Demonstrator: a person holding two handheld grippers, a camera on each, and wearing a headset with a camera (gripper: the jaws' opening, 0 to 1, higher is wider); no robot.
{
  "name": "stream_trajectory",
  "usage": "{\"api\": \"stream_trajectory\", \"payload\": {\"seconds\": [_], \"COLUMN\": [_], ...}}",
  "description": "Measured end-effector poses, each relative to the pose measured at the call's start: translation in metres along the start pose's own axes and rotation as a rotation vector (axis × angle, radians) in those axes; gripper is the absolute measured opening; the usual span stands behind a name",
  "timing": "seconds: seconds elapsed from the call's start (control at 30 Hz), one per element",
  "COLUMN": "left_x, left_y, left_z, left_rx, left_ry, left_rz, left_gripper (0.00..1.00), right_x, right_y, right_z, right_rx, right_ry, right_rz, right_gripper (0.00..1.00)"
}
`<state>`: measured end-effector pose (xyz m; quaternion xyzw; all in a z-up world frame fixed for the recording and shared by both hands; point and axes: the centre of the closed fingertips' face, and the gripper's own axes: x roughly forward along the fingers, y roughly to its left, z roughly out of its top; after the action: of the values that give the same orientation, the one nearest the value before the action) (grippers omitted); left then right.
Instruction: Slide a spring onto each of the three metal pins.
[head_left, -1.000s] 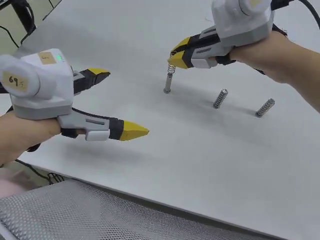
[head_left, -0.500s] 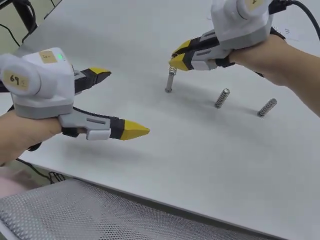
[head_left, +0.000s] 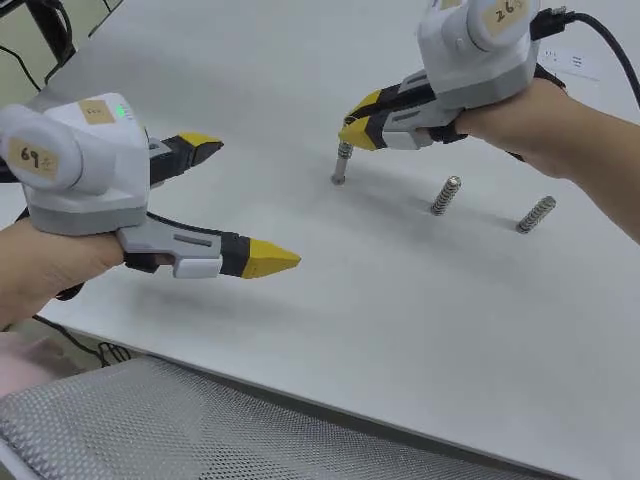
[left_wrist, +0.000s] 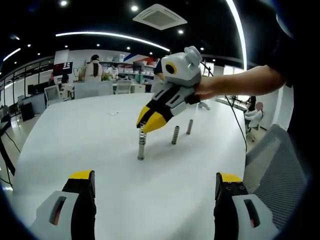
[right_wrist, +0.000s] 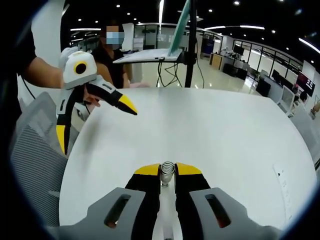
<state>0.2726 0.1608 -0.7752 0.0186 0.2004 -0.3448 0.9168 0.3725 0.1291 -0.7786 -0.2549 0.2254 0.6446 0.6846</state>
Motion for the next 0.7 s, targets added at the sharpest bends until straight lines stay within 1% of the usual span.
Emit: {"api": "stream_trajectory", "payload": {"seconds": [0.27, 0.5, 0.7], "left_x": [0.000, 0.000, 0.000], "left_y": [0.000, 0.000, -0.001], "left_z": [0.001, 0.000, 0.001], "left_rx": [0.000, 0.000, -0.002], "left_ry": [-0.003, -0.001, -0.004], "left_rz": [0.001, 0.002, 0.000], "left_gripper": [0.98, 0.97, 0.97], "right_x": [0.008, 0.017, 0.019], "right_y": [0.002, 0.005, 0.008], "right_z": [-0.012, -0.022, -0.028], "right_rx": [0.003, -0.009, -0.018], "right_ry": [0.040, 0.069, 0.085], "right_rz": [0.008, 0.020, 0.024], "right_gripper": [0.08, 0.08, 0.08]}}
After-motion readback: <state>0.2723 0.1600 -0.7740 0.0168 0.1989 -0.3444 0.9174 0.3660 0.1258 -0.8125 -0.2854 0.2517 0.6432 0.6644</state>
